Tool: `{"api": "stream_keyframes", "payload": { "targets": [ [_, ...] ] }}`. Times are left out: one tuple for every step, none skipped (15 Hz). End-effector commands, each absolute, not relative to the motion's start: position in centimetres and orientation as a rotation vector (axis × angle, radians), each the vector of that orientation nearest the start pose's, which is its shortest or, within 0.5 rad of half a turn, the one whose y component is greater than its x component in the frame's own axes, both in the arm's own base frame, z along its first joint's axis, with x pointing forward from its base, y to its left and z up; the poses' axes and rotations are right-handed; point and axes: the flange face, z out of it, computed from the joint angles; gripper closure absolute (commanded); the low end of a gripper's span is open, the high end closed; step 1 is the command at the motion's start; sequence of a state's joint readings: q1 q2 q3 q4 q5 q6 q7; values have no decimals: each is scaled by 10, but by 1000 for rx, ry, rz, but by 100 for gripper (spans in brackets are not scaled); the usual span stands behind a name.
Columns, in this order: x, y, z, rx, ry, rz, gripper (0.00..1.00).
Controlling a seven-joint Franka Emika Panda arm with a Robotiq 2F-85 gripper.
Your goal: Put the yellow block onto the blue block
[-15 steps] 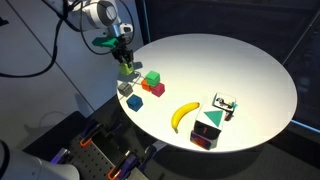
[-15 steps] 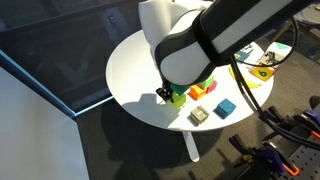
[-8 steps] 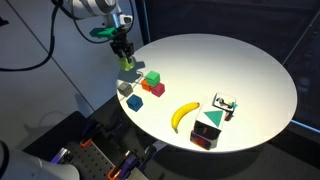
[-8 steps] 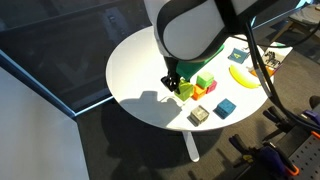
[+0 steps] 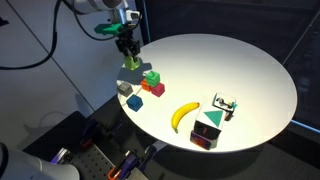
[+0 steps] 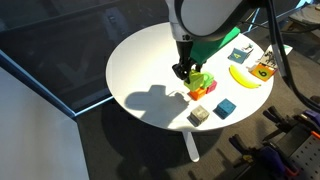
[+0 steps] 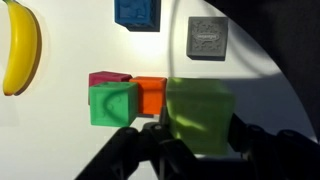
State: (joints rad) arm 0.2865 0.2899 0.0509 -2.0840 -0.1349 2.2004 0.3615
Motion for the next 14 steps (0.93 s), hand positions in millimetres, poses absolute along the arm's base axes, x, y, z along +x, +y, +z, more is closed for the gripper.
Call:
{"api": "stream_keyframes", "payload": {
  "targets": [
    [526, 157, 284, -3281, -110, 212, 71],
    [526, 151, 283, -3280, -107, 215, 71],
    [526, 146, 282, -3281, -102, 220, 71],
    [525, 139, 282, -3279, -96, 222, 71],
    [525, 133, 282, -3280, -94, 219, 71],
    [524, 128, 281, -3286, -92, 203, 71],
    [524, 123, 281, -3287, -96, 194, 71],
    [524, 118, 281, -3297, -99, 155, 71],
    [525, 113, 280, -3297, -105, 132, 71],
    [526, 108, 280, -3298, -102, 96, 71],
    [527, 104, 280, -3293, -98, 69, 71],
    [528, 99, 280, -3291, -87, 34, 71],
    [530, 95, 280, -3281, -79, 12, 71],
    [532, 92, 279, -3275, -71, -6, 71]
  ]
}}
